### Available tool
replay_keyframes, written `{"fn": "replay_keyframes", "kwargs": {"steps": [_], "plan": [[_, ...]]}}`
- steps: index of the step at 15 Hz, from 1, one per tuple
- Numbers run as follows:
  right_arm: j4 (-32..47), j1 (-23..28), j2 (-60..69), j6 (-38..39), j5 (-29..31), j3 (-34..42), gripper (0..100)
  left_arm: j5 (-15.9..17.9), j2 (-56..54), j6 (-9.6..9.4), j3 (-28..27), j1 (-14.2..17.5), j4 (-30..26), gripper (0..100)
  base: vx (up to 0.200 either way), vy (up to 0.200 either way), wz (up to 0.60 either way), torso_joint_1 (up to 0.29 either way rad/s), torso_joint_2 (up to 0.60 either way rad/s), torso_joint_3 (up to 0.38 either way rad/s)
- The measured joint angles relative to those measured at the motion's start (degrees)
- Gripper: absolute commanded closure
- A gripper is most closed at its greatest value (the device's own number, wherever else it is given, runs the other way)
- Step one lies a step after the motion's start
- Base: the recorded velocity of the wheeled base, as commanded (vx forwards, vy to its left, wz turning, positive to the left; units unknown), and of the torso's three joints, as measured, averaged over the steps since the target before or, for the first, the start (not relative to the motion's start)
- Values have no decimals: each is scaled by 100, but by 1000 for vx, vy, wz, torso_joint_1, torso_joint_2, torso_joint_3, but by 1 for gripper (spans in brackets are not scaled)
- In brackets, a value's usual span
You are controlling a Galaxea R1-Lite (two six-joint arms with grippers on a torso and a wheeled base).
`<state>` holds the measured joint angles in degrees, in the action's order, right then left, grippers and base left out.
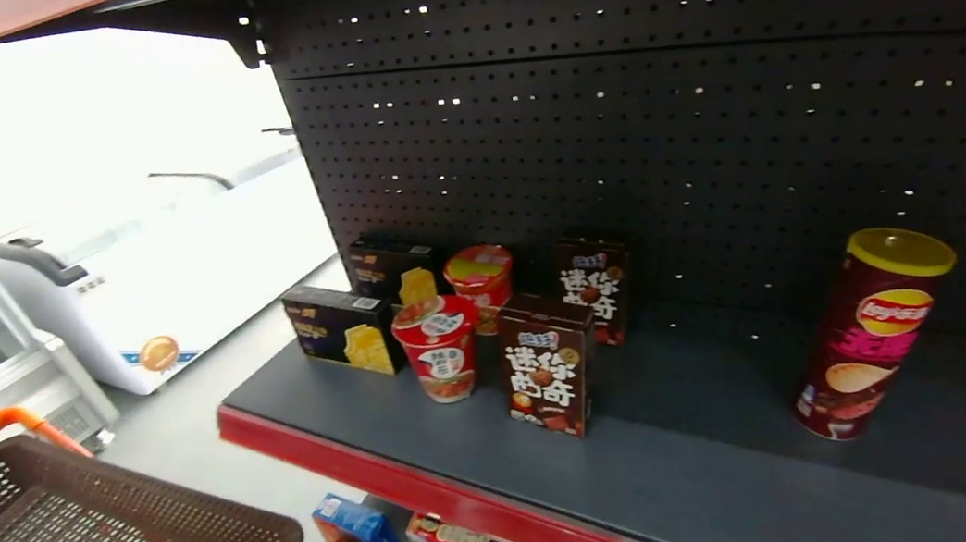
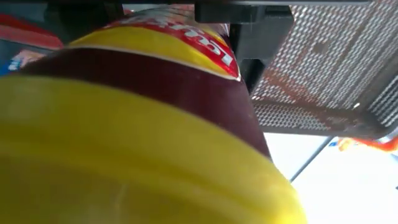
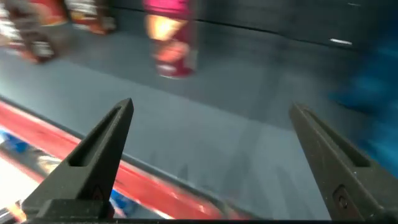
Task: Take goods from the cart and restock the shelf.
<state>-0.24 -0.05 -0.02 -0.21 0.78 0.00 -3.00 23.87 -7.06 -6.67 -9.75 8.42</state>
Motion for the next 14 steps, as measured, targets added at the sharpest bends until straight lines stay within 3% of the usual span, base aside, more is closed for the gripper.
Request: {"fn": "replay_keyframes", "kwargs": {"steps": [5, 14], "plan": [[0, 0, 2, 2, 0, 0, 0, -17, -896, 11, -124, 0, -856, 100, 0, 0, -600, 2, 2, 2], [2, -5, 2, -1, 0, 0, 0, -102, -1290, 22, -94, 6, -861, 100, 0, 0, 0, 0, 0, 0]]}}
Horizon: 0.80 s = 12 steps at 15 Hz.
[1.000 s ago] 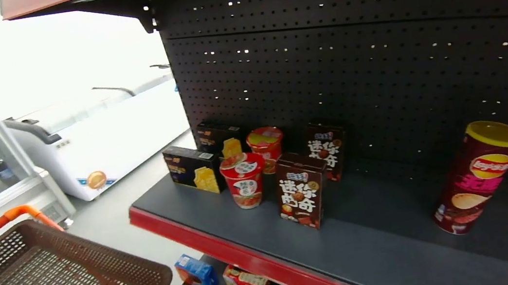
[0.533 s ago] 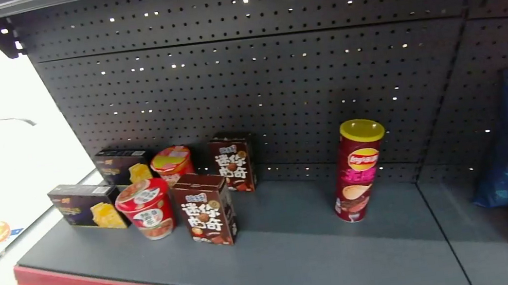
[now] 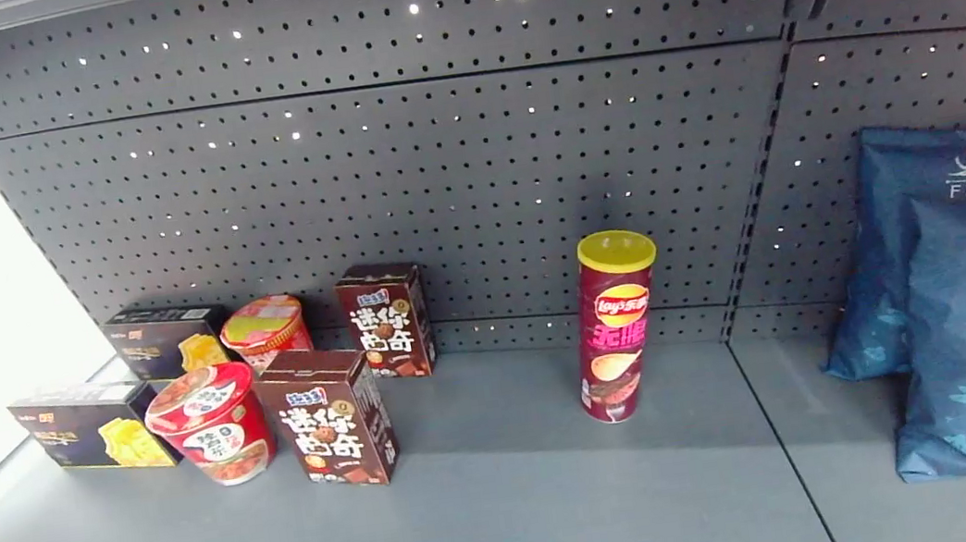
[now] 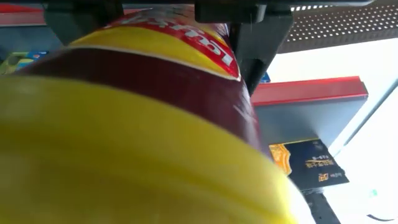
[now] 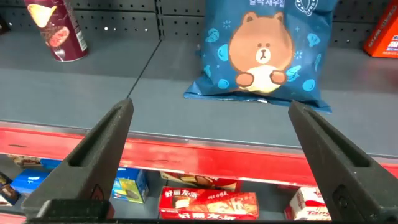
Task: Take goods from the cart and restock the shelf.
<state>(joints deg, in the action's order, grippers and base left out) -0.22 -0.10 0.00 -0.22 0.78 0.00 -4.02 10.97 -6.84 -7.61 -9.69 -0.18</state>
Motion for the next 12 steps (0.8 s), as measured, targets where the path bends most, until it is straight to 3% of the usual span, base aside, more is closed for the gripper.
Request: {"fn": "replay_keyframes", "kwargs": {"steps": [2, 8, 11, 12], "plan": [[-2, 7, -2, 0, 0, 0, 0, -2, -9, 104, 11, -4, -6, 100, 0, 0, -600, -2, 2, 5], [0, 12, 0, -2, 0, 0, 0, -38, -9, 151, 20, -12, -11, 100, 0, 0, 0, 0, 0, 0], [-2, 2, 0, 0, -7, 0, 0, -35, -21, 156, 41, -4, -4, 100, 0, 0, -600, -4, -2, 2], [-10, 10, 0, -2, -10, 0, 0, -40, -30, 158, 69, -6, -9, 100, 0, 0, 0, 0, 0, 0]]}}
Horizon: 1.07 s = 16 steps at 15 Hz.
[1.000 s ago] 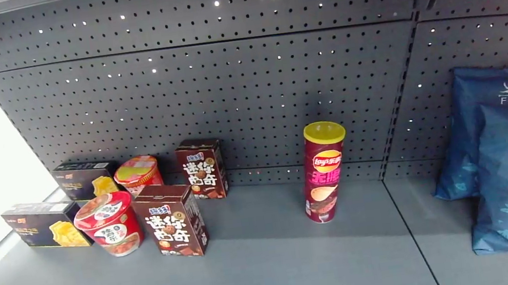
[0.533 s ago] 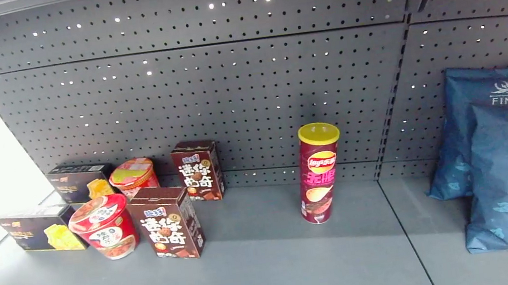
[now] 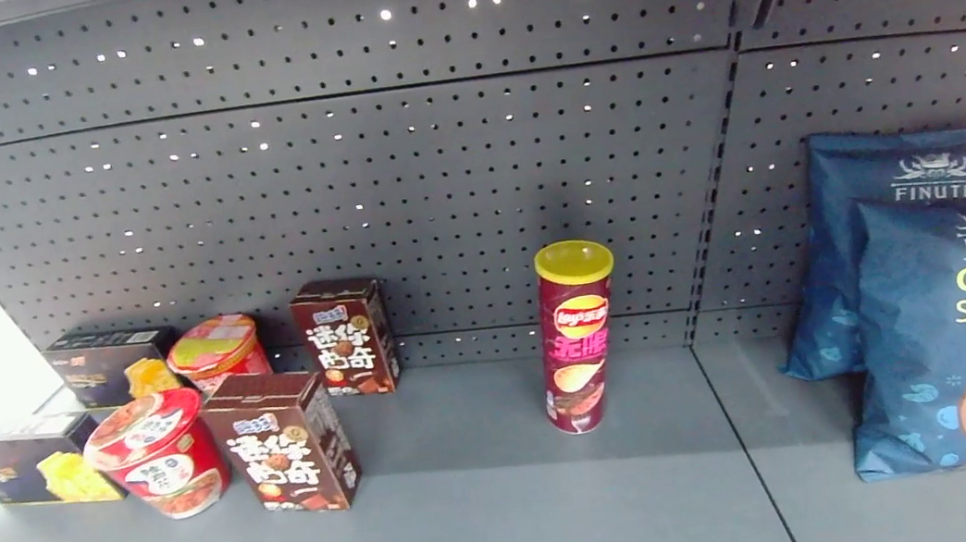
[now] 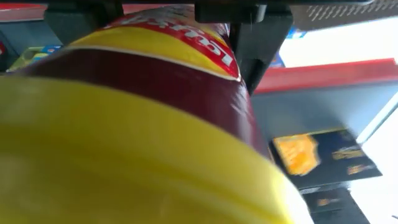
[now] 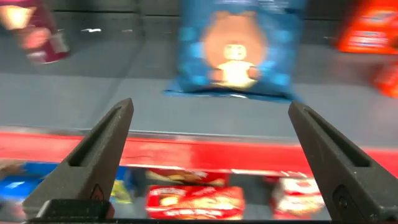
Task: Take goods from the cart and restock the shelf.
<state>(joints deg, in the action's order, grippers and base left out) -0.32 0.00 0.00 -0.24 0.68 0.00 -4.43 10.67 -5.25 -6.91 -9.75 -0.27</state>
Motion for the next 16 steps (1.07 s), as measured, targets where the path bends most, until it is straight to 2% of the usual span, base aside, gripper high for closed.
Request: {"fn": "replay_keyframes", "kwargs": {"steps": [9, 11, 16], "plan": [[7, 0, -2, -2, -9, 0, 0, 5, -50, 1, 88, -11, -5, 100, 0, 0, 0, 0, 0, 0], [11, -2, -2, 0, -9, 0, 0, 7, -80, 1, 160, 0, 0, 100, 0, 0, 600, 0, 0, 2], [10, 0, 0, 2, -6, 0, 0, -4, -260, 0, 256, 0, -5, 100, 0, 0, 0, 0, 0, 0]]}}
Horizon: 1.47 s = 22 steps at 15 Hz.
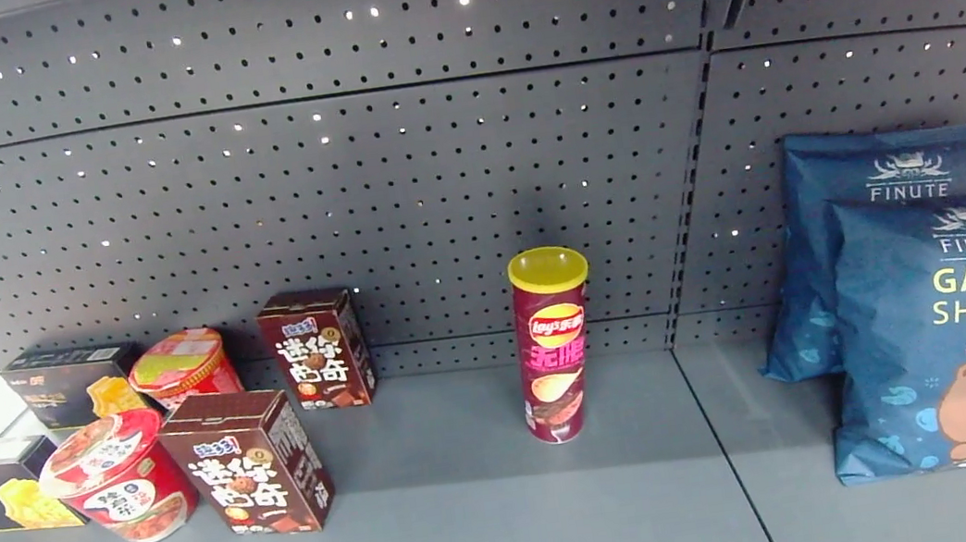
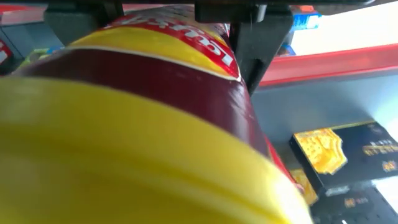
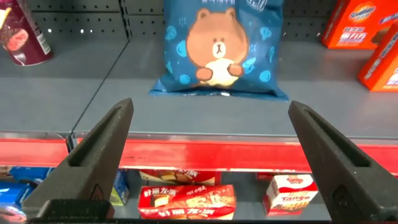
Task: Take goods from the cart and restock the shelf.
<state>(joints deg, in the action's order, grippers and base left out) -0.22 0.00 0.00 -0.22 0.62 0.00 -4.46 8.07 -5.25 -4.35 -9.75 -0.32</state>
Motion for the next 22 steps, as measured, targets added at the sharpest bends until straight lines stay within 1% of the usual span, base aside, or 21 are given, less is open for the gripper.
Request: {"fn": "replay_keyframes", "kwargs": {"steps": [3, 5, 7, 8, 10, 11, 12, 14, 15, 16, 17, 18, 19, 20, 21, 22], "plan": [[-2, 0, 0, -2, 0, 0, 0, -2, -50, 0, -39, 0, -6, 100, 0, 0, 0, 0, 0, 0], [-2, 0, 0, -2, 0, 0, 0, -62, -44, -11, -261, 6, -46, 100, 0, 0, 0, 0, 0, 0], [-2, 0, -2, -98, -73, 0, 0, -271, 44, -29, -763, 11, -435, 100, 0, 0, 0, 0, 0, 0], [1, -2, -2, -297, -168, -5, 0, -374, 90, -54, -1031, 13, -758, 100, 0, 0, 0, 0, 0, 0], [4, -11, -24, -366, -206, -10, 0, -744, 121, -115, -1742, 80, -1701, 100, 0, 0, 0, 0, 0, 0], [6, -22, -22, -369, -232, -11, 0, -873, 100, -137, -2064, 188, -2015, 100, 0, 0, 0, 0, 0, 0], [6, -27, -22, -333, -207, -13, 0, -908, 77, -148, -2274, 332, -2160, 100, 0, 0, 0, 0, 0, 0], [-11, 21, -129, -57, -22, -151, 0, -908, 35, -155, -2455, 599, -2261, 100, 0, 0, 0, 0, 0, 0], [-78, 21, -347, -196, 6, -435, 0, -892, 2, -158, -2439, 662, -2267, 100, 0, 0, 0, 0, 0, 0], [-144, -2, -667, -462, -102, -853, 0, -864, -28, -172, -2365, 689, -2277, 100, 0, 0, 0, 0, 0, 0], [-78, -30, -1061, -728, -483, -1257, 0, -763, -48, -194, -2271, 686, -2246, 100, 0, 0, 0, 0, 0, 0], [73, -85, -1482, -952, -1190, -1662, 0, -522, -61, -207, -2186, 680, -2232, 100, 0, 0, 0, 0, 0, 0], [211, -189, -1815, -1047, -1838, -1942, 0, -350, -72, -211, -2144, 681, -2224, 100, 0, 0, 0, 0, 0, 0], [268, -350, -2097, -1040, -2289, -2110, 0, -104, -74, -211, -2136, 691, -2217, 100, 0, 0, 0, 0, 0, 0], [279, -542, -2394, -970, -2577, -2208, 0, 59, -63, -213, -2142, 692, -2210, 100, 0, 0, 0, 0, 0, 0], [163, -746, -2687, -827, -2725, -2287, 0, 91, -44, -218, -2158, 697, -2210, 100, 0, 0, 0, 0, 0, 0]]}}
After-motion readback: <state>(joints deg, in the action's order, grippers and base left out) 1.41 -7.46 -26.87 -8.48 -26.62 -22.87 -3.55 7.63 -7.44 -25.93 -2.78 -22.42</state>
